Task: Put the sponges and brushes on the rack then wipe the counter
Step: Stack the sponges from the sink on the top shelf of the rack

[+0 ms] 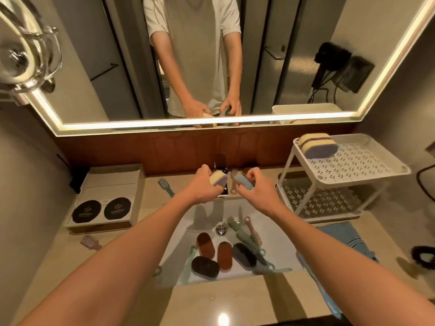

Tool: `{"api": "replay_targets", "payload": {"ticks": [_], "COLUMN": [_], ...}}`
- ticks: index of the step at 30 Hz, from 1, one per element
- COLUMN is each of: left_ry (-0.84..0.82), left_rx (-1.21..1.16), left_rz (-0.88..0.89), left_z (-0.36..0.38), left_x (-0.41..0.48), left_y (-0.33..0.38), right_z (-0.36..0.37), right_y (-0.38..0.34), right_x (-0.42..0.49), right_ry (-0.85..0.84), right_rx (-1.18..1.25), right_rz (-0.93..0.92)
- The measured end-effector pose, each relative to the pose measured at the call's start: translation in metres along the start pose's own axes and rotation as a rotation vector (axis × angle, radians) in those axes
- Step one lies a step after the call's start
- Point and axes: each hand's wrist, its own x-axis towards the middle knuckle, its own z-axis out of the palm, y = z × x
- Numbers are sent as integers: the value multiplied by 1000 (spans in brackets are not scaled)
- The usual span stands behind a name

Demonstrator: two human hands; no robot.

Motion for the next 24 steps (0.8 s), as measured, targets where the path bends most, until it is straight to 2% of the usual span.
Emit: {"api": "replay_targets", "payload": {"ticks": [5, 9, 14, 18, 24], "left_ry": [119, 181, 231, 247, 289], "left_rx": [53, 15, 1, 11, 17], "left_rz": [123, 225, 262, 280, 236], "left_z": [20, 39, 70, 91, 116], "left_x": [26, 44, 62, 72, 86], "left_y": [51, 94, 138, 163, 188], "right_z": [-75, -125, -173, -202, -217], "right_y": [15, 34, 67, 91, 131], "right_x": [15, 27, 40, 46, 58], "right_ry": [148, 175, 243, 289, 225], "right_rx": [-175, -304, -371, -538, -526], "right_rz": [-154, -231, -289, -279, -218]}}
